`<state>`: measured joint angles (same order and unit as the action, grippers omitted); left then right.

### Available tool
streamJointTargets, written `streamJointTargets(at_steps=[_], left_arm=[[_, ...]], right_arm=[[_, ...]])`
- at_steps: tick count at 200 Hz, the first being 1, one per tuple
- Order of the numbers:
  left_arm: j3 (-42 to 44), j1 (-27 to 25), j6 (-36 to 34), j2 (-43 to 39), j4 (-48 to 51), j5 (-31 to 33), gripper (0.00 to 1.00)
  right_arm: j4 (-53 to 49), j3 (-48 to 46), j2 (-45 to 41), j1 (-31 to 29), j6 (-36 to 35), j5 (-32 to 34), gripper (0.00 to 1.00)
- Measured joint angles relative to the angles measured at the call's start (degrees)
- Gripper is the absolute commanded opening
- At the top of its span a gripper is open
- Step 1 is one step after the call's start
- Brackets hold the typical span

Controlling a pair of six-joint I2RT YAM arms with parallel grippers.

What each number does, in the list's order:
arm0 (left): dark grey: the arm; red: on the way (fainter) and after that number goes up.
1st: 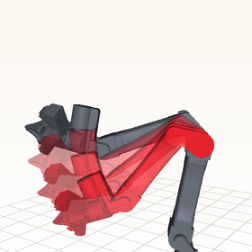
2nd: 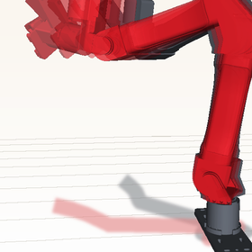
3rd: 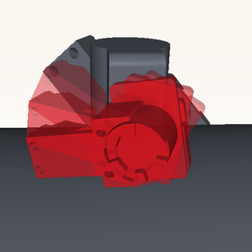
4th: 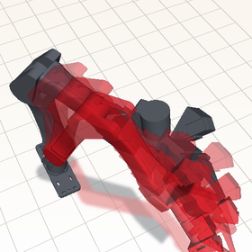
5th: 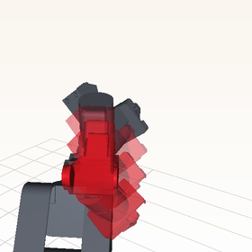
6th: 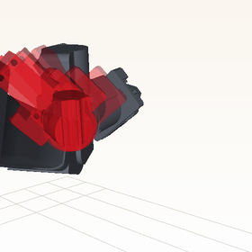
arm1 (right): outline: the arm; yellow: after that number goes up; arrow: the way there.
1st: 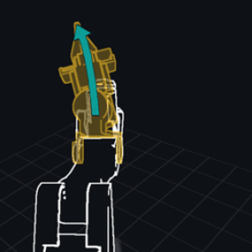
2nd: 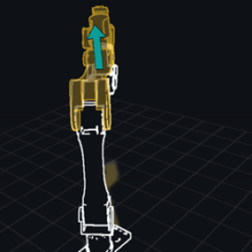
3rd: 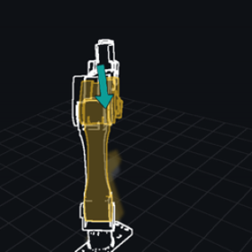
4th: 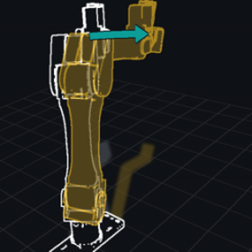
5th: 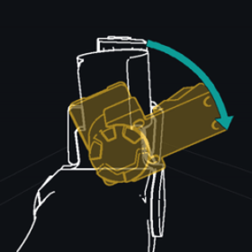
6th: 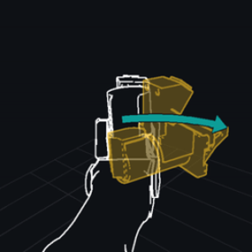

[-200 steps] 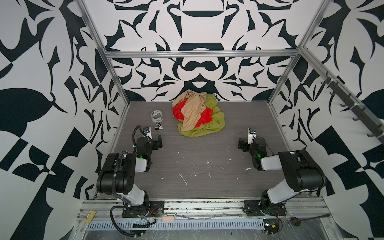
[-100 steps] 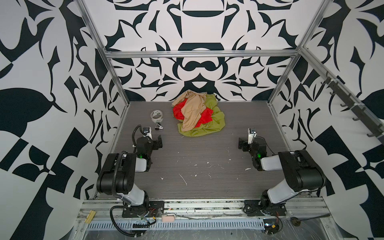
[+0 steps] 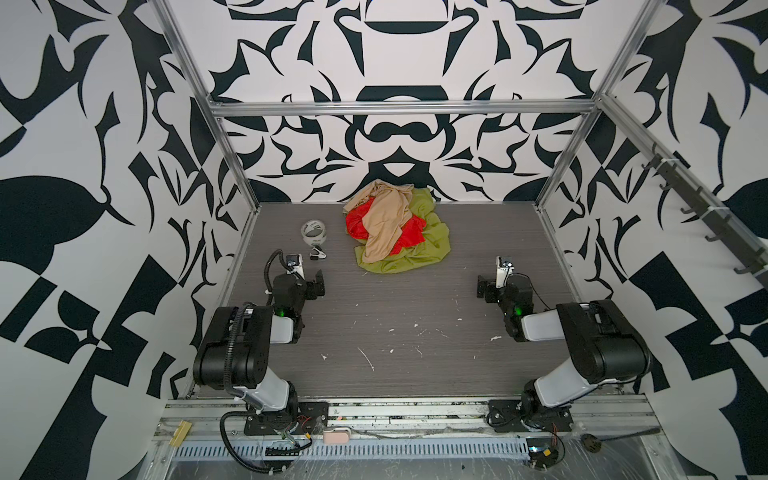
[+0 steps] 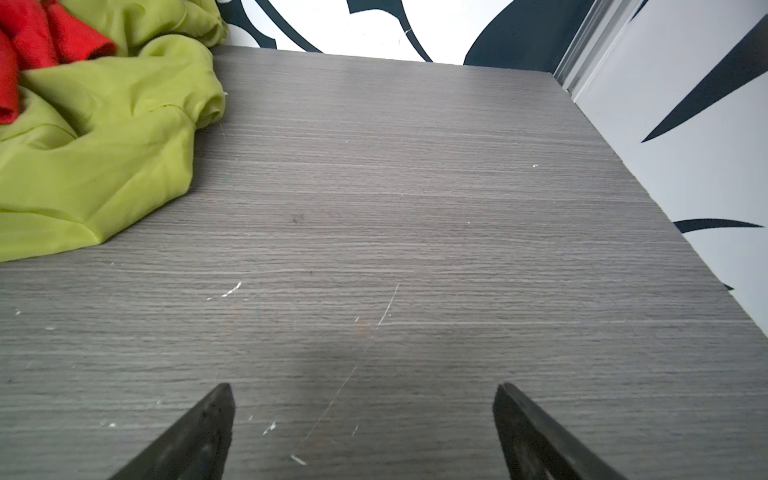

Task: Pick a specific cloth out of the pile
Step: 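Move both grippers forward toward the cloth pile from either side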

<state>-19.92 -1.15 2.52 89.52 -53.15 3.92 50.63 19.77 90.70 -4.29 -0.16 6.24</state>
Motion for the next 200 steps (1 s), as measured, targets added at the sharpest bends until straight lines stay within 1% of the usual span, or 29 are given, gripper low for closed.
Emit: streamJointTargets(at_steps=[28,56,85,97,120,155,174,200], left_arm=[[-1.4,-0.6,0.0,-5.0,6.6,1.5,0.99],[-5.3,-1.2,0.2,-10.3,13.3,4.0,0.99],[-9.6,-1.5,2.6,-12.8,19.4,6.1,0.99],[-11.6,-1.5,4.3,-12.9,22.5,7.0,0.99],[-18.6,-1.5,7.7,-11.3,32.7,8.9,0.99],[-30.1,-1.7,11.5,-6.3,46.1,8.9,0.99],[-32.6,-1.9,13.9,-4.9,50.4,7.5,0.99],[-33.9,-2.8,17.7,-4.1,54.5,5.0,0.99]], right_arm=[[-2.1,0.1,-1.8,0.0,0.4,1.0,0.99],[-11.2,3.5,-7.2,-0.5,0.6,2.4,0.99],[-19.7,9.0,-12.1,-1.5,2.3,3.1,0.99],[-21.8,10.6,-13.7,-1.7,4.8,3.1,0.99],[-25.8,13.1,-14.5,-1.9,11.3,3.1,0.99],[-33.1,19.5,-10.9,-2.3,20.6,1.6,1.00],[-37.0,24.2,-7.8,-2.9,25.3,-0.3,0.99],[-41.4,30.4,-3.1,-4.0,31.8,-5.2,0.99]])
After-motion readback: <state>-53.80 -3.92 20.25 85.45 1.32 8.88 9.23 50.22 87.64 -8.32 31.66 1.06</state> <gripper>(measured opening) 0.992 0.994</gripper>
